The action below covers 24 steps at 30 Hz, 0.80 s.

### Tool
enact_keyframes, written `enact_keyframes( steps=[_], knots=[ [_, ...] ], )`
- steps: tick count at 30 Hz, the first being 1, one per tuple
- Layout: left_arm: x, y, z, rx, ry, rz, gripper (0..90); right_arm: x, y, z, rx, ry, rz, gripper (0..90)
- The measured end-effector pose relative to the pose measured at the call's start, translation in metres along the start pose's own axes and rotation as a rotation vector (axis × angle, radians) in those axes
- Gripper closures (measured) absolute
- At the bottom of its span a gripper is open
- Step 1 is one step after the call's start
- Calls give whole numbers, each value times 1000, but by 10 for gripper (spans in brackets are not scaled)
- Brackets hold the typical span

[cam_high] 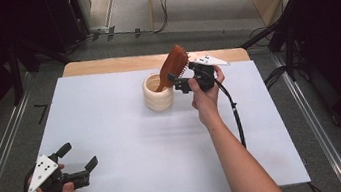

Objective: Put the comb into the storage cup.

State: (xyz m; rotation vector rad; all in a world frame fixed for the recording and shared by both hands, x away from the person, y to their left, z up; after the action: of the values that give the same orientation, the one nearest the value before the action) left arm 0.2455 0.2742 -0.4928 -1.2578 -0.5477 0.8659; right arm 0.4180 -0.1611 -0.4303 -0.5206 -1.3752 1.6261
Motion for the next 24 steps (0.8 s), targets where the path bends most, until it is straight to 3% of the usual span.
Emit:
enact_keyframes(
  steps=[24],
  knots=[
    [0,0,0,-3,-2,3,0,-2,8,45,-22,4,91,0]
  ],
)
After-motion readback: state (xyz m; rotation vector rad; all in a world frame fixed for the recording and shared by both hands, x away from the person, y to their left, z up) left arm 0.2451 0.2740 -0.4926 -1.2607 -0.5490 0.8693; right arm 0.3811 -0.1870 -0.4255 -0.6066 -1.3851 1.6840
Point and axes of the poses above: each handheld gripper's, and its own axes: z roughly backward along the jaws, y roughly out of its underside, x roughly to its left, the point moved 1 cm from there along -z, roughly forward along the jaws, and after that the axes turned 2 degrees about z, right-handed, at the moved point
